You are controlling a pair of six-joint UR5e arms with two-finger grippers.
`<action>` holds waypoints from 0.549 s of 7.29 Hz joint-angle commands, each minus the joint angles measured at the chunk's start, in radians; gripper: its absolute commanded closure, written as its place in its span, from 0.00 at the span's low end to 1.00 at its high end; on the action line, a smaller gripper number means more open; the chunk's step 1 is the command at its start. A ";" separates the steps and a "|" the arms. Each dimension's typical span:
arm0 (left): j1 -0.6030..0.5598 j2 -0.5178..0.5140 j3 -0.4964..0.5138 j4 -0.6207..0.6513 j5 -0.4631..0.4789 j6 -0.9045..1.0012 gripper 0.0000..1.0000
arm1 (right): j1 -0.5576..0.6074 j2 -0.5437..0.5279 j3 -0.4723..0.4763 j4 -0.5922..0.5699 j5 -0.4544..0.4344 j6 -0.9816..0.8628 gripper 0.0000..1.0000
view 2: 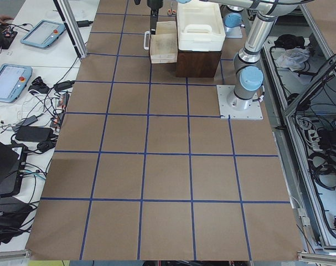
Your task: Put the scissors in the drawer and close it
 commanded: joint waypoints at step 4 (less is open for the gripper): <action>0.000 0.001 0.000 0.000 -0.001 0.000 0.00 | 0.000 -0.008 0.005 0.000 0.011 -0.002 0.00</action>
